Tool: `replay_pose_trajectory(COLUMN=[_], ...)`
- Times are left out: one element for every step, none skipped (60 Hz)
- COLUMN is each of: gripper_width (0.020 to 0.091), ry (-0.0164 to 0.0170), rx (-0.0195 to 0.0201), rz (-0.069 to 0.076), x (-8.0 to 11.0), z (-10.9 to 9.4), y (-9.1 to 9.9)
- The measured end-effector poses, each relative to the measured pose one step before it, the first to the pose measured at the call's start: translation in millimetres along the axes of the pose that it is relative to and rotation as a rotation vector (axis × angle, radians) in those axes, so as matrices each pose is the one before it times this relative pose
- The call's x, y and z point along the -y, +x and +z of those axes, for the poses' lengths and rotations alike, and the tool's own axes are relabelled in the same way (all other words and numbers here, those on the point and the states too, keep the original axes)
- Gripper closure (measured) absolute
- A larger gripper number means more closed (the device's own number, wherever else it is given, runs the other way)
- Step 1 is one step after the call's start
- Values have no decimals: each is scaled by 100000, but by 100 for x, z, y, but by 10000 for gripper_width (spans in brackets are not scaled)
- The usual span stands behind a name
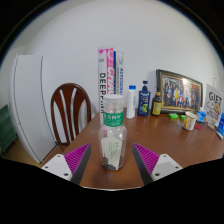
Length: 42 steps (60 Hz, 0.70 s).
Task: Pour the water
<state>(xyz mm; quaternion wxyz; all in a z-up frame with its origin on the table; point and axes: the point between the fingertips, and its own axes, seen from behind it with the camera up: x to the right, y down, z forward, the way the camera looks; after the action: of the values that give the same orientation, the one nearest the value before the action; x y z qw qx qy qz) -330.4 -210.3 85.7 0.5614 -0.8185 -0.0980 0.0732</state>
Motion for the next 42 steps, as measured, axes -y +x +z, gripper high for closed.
replay_pose_trajectory(gripper_width=[246, 250, 254, 262, 265, 271, 284, 301, 325, 359, 392, 420, 450, 477, 512, 543, 545, 550, 561, 570, 581, 592, 601, 613, 615, 630, 632, 634, 650, 651, 652, 652, 651, 652, 651, 652, 653, 650, 649, 650, 650, 650], ry=[248, 282, 243, 592, -12, 269, 209, 143, 63, -68, 172, 109, 317, 442, 868, 787, 652, 384, 297, 297, 324, 282, 382, 257, 188, 194, 82, 53, 58, 147, -108, 109, 233, 370, 445, 425, 407, 510, 693, 833, 773, 709], rx=[-544, -603, -714, -576, -704, -593, -455, -430, -304, -148, 128, 146, 126, 23, 245, 550, 16, 30, 228, 487, 678, 595, 353, 51, -74, 6, 240, 425, 505, 368, 485, 479, 490, 431, 374, 353, 441, 527, 499, 298, 612, 718], rz=[282, 112, 143, -28, 164, 136, -32, -19, 178, 321, 417, 273, 165, -39, -263, -500, -594, -779, -822, -638, -526, -366, -168, -15, 23, 57, 57, 212, 323, 347, 509, 375, 461, 556, 543, 643, 738, 861, 1045, 1335, 1422, 1316], x=[-5, -56, -65, -256, 99, -32, -45, -62, -82, -81, -152, 23, 75, 114, 5, 145, 121, 56, 27, 36, 31, 79, 57, 81, 106, 149, 183, 190, 242, 298, 286, 315, 420, 505, 546, 577, 618, 660, 741, 799, 865, 736], z=[677, 533, 538, 321, 689, 411, 412, 386, 327, 307, -22, 257, 231, 173, 82, 57, 89, 44, 39, 35, 20, -63, -37, -25, -28, -17, -33, -25, -4, 56, -38, -46, -9, 2, 0, 35, 73, 54, 83, 164, 103, 85], y=[-20, 51, 93, 177, 72, 69, 78, 101, 54, -8, -107, -52, -27, -12, -49, -145, -1, -2, -44, -112, -166, -185, -8, 22, 78, 72, 26, -7, -13, 83, 102, 75, 112, 149, 185, 224, 243, 266, 297, 167, 411, 443])
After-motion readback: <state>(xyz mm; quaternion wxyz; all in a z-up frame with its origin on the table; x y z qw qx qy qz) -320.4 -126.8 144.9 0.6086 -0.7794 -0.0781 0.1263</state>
